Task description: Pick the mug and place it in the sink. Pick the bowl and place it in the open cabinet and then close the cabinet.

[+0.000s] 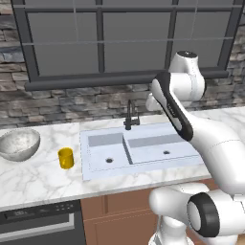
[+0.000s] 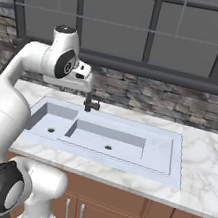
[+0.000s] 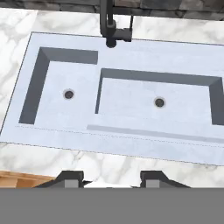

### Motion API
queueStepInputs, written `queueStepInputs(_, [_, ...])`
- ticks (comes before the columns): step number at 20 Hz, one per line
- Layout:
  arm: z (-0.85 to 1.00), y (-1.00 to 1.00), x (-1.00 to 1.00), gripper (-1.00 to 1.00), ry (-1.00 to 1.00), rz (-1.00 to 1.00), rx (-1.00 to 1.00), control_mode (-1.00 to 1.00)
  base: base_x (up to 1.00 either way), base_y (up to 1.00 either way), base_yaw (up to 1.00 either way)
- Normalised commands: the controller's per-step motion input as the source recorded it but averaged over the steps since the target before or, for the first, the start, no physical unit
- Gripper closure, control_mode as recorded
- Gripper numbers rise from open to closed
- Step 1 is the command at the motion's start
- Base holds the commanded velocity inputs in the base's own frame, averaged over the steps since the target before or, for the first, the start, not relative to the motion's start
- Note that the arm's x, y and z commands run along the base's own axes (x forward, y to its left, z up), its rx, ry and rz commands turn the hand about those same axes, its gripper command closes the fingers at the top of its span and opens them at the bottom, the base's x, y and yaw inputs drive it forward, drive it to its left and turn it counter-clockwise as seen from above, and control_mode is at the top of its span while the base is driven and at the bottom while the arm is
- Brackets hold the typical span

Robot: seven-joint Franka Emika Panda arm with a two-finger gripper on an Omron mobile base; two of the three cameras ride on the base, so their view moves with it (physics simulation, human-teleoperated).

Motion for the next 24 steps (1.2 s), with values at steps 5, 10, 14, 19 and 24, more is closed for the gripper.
queueStepInputs(5, [-0.05, 0.31, -0.08, -1.00, 0.07, -0.02, 0.00, -1.00, 0.00, 0.00, 0.00])
queueStepInputs(10, [-0.23, 1.00, -0.21, -1.00, 0.00, -0.20, 0.00, -1.00, 0.00, 0.00, 0.00])
queueStepInputs(14, [-0.33, 1.00, -0.18, -1.00, 0.00, -0.21, 0.00, -1.00, 0.00, 0.00, 0.00])
queueStepInputs(19, [-0.44, 1.00, -0.03, -1.00, 0.00, -0.23, 0.02, -1.00, 0.00, 0.00, 0.00])
queueStepInputs(24, [-0.40, 1.00, 0.00, -1.00, 0.00, -0.24, 0.01, -1.00, 0.00, 0.00, 0.00])
